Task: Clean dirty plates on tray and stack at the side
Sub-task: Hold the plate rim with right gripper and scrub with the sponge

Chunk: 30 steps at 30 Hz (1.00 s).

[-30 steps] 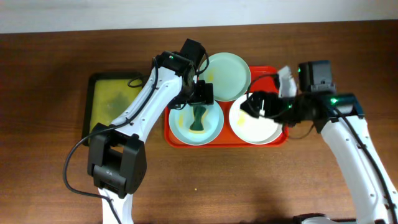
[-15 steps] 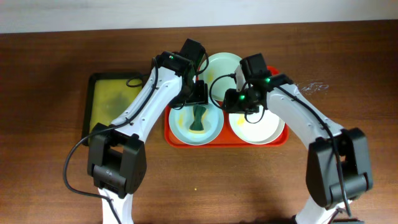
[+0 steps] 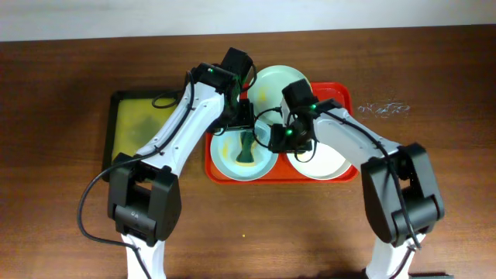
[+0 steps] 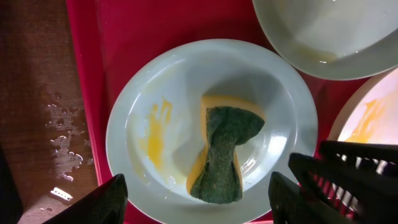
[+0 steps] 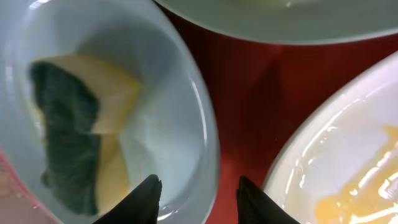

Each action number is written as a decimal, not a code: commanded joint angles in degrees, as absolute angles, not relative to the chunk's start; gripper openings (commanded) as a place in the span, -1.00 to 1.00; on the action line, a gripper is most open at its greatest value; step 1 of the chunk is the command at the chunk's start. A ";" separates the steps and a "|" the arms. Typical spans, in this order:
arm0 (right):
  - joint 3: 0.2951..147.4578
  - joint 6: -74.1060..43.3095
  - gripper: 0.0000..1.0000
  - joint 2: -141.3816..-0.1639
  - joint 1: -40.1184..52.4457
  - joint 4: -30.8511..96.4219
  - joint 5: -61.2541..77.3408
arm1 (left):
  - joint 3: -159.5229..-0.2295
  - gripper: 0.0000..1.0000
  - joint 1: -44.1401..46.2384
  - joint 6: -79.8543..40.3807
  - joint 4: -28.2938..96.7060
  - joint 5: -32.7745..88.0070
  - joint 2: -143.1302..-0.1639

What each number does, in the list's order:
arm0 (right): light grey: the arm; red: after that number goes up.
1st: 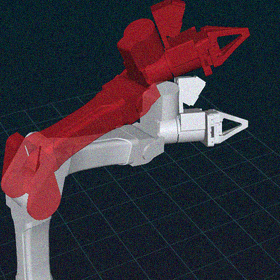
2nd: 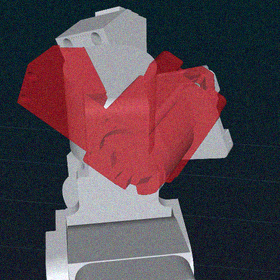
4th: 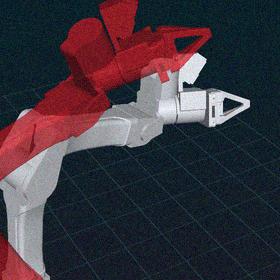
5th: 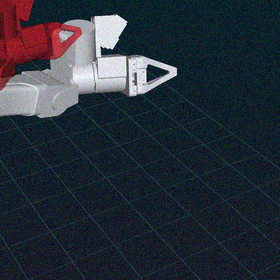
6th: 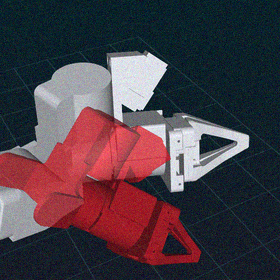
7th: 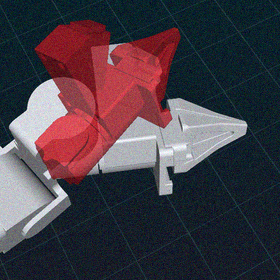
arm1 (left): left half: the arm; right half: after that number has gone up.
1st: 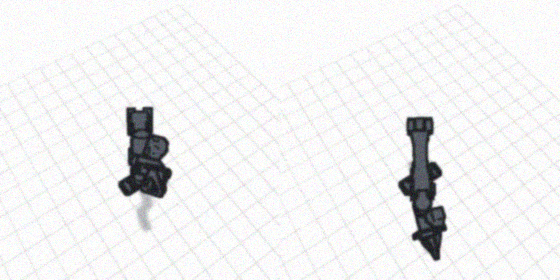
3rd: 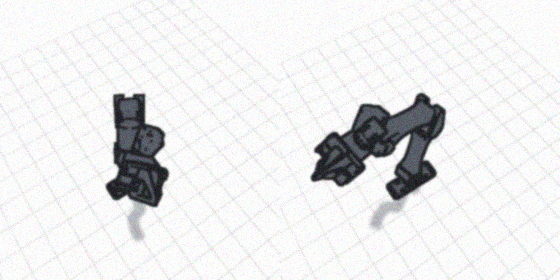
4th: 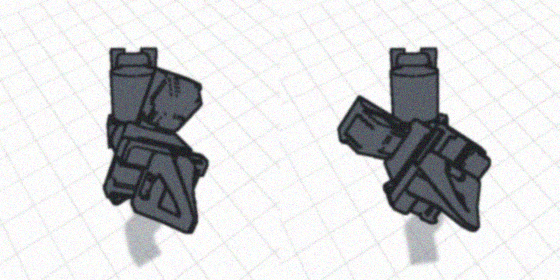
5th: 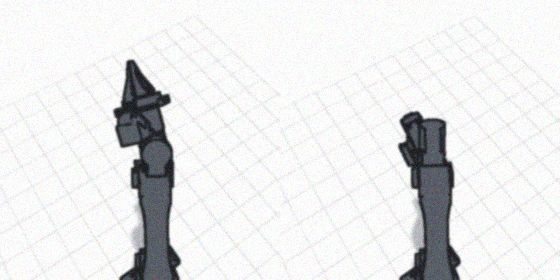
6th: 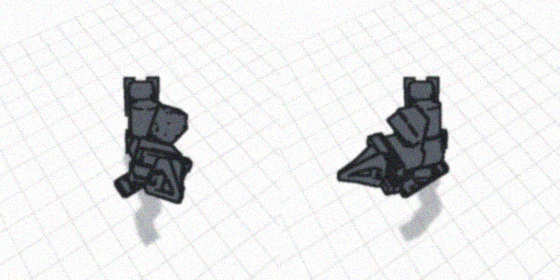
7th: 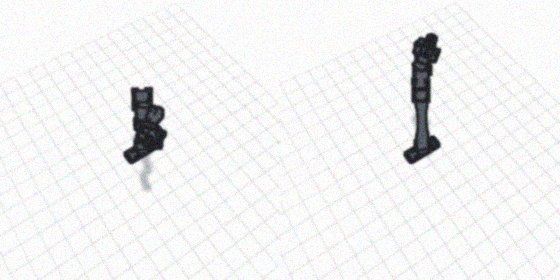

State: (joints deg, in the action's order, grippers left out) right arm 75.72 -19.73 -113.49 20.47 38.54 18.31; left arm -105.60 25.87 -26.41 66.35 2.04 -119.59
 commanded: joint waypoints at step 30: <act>75.16 -18.24 -0.78 -115.90 19.49 35.07 16.01 | -88.88 0.00 23.70 -5.69 54.98 22.00 -119.28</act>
State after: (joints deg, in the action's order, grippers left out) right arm 75.68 -18.79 -115.09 19.79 35.24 16.49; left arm -90.13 22.52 -7.27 56.88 20.62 -119.59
